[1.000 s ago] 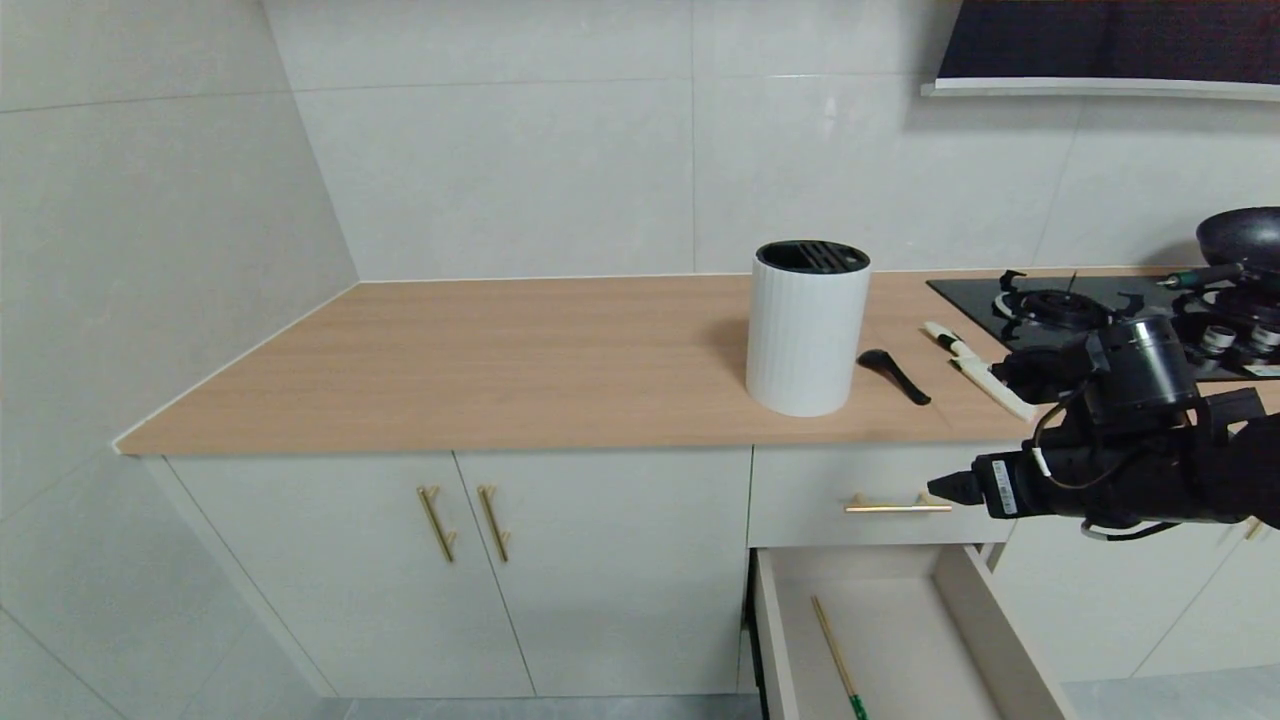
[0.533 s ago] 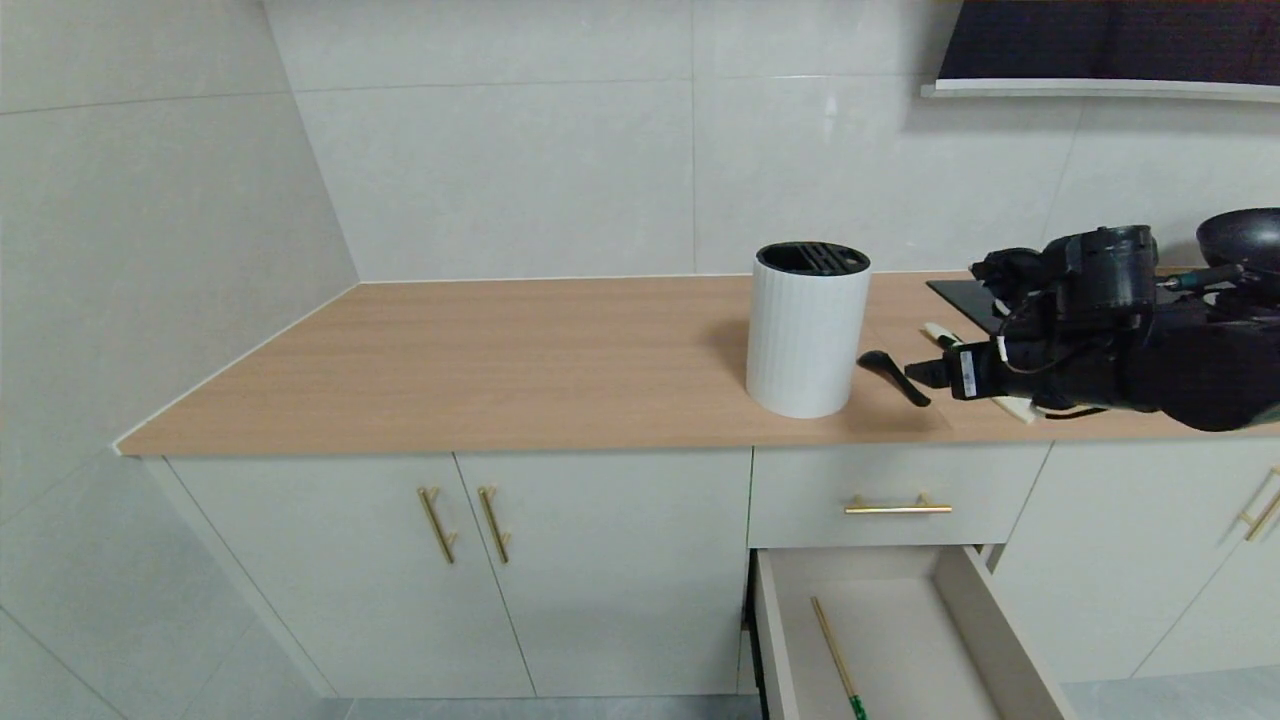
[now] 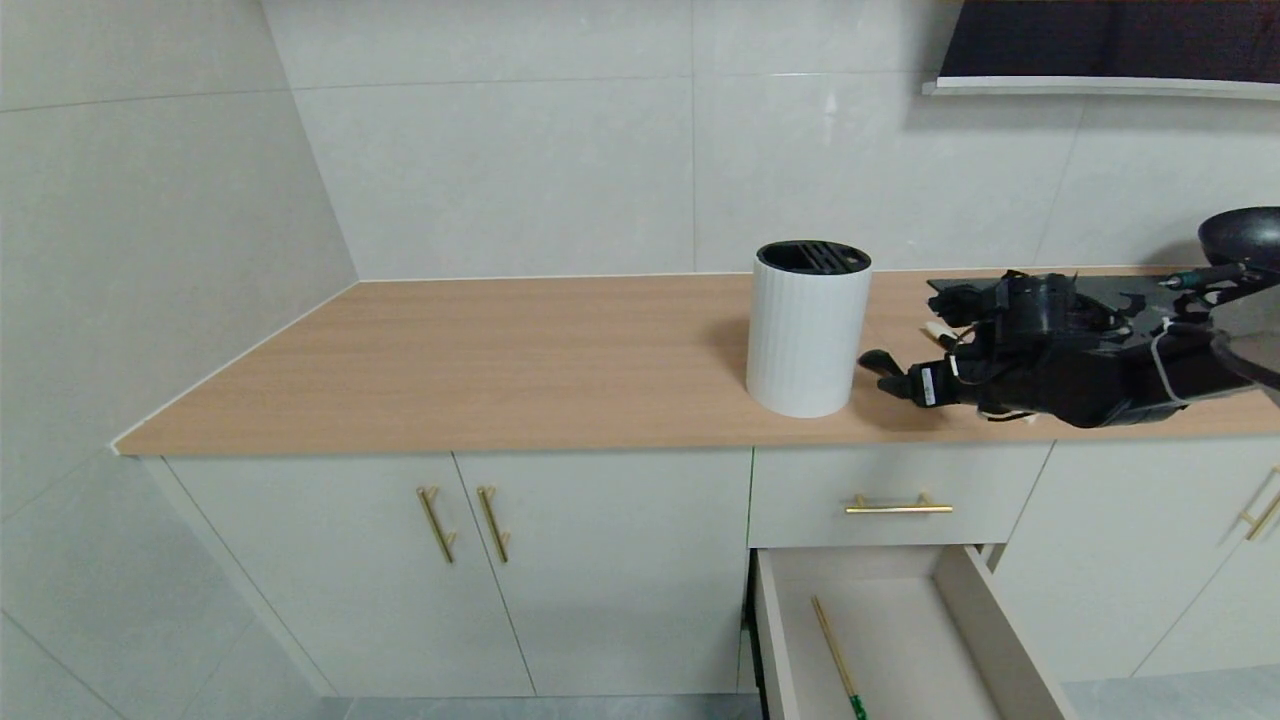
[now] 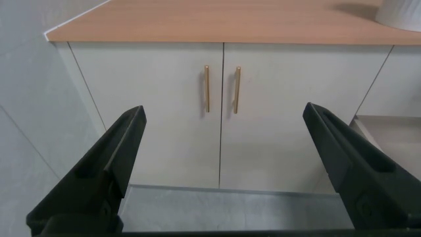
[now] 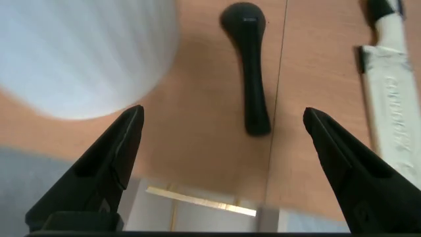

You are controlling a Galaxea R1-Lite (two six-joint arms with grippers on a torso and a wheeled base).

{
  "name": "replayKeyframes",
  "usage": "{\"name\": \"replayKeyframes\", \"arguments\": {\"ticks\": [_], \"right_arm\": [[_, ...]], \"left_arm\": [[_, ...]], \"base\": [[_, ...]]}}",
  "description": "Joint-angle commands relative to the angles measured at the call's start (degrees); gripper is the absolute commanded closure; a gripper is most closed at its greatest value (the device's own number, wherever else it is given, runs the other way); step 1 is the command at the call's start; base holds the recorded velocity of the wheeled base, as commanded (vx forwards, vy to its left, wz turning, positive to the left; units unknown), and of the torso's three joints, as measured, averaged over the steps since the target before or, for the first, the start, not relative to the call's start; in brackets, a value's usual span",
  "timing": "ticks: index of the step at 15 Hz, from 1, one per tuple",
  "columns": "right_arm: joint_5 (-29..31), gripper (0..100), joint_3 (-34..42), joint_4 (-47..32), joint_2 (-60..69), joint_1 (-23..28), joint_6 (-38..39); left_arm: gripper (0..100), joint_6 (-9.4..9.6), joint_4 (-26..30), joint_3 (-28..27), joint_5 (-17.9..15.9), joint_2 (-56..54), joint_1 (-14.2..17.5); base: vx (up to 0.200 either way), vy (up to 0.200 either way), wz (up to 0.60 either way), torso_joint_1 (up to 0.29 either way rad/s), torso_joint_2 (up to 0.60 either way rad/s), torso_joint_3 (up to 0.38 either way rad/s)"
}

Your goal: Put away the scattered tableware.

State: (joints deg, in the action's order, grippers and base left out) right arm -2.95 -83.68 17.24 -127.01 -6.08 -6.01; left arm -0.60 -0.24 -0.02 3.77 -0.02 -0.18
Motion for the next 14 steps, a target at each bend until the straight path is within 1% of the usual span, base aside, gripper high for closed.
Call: {"name": "replayKeyframes", "arguments": {"ticks": [1, 5, 7, 8, 14], "right_arm": [[0.0, 0, -1.9, 0.3, -5.3, 0.1, 0.1], [0.3, 0, -5.7, 0.3, -7.7, 1.1, 0.5], [0.3, 0, -6.4, 0.3, -8.6, 1.5, 0.6], [0.6, 0, -8.5, 0.2, -10.0, 1.9, 2.4], [1.5, 0, -9.2, 0.2, -10.9, 1.8, 3.5]], "left_arm": [[0, -0.02, 0.0, 0.0, 0.0, 0.0, 0.0], [0, -0.02, 0.0, 0.0, 0.0, 0.0, 0.0], [0, -0.02, 0.0, 0.0, 0.0, 0.0, 0.1], [0, -0.02, 0.0, 0.0, 0.0, 0.0, 0.0], [0, -0.02, 0.0, 0.0, 0.0, 0.0, 0.0]], "base": [[0.0, 0.0, 0.0, 0.0, 0.0, 0.0], [0.0, 0.0, 0.0, 0.0, 0.0, 0.0], [0.0, 0.0, 0.0, 0.0, 0.0, 0.0], [0.0, 0.0, 0.0, 0.0, 0.0, 0.0], [0.0, 0.0, 0.0, 0.0, 0.0, 0.0]]}}
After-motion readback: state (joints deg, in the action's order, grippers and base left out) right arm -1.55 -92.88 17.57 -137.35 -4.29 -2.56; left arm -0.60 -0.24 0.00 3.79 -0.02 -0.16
